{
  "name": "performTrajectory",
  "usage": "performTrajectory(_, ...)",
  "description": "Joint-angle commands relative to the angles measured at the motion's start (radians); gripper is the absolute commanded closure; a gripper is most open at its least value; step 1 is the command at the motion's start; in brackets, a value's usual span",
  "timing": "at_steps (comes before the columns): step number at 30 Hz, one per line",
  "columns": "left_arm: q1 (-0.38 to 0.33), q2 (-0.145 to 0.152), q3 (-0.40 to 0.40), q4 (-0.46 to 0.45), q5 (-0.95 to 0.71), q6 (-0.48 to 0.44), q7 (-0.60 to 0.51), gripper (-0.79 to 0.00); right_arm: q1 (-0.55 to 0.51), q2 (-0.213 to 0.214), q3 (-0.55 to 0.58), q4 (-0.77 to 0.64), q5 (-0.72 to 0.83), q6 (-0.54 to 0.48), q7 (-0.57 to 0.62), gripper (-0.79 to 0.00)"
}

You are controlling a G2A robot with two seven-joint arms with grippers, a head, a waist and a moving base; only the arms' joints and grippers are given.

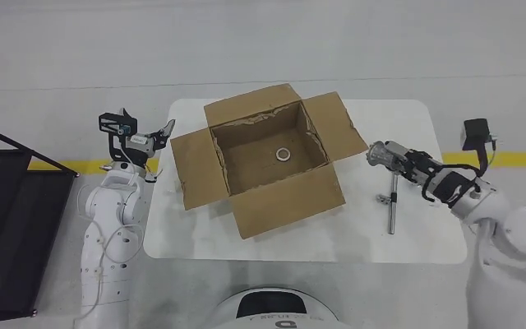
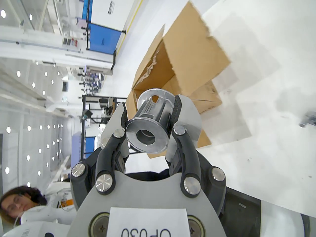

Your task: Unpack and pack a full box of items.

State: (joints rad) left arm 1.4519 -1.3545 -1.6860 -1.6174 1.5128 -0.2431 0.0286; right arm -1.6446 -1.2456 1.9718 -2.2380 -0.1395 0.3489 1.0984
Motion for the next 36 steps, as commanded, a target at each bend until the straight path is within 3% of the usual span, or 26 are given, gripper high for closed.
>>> performTrajectory(1,0.000,0.000,0.000,0.000,0.000,0.000,0.000,-0.785,0.056,0.007,-0.115,-0.016,-0.053,0.005,0.022,0.000)
performTrajectory(5,0.000,0.000,0.000,0.000,0.000,0.000,0.000,-0.785,0.183,0.016,-0.331,-0.004,-0.185,0.031,0.041,0.000)
performTrajectory(11,0.000,0.000,0.000,0.000,0.000,0.000,0.000,-0.785,0.405,0.010,-0.611,0.150,-0.297,0.095,0.054,0.000)
performTrajectory(17,0.000,0.000,0.000,0.000,0.000,0.000,0.000,-0.785,0.577,-0.013,-0.818,0.336,-0.399,0.167,-0.035,0.000)
performTrajectory(29,0.000,0.000,0.000,0.000,0.000,0.000,0.000,-0.785,0.718,-0.076,-1.117,0.688,-0.539,0.170,-0.273,0.000)
performTrajectory(36,0.000,0.000,0.000,0.000,0.000,0.000,0.000,-0.785,0.803,-0.120,-1.191,0.889,-0.493,0.195,-0.294,0.000)
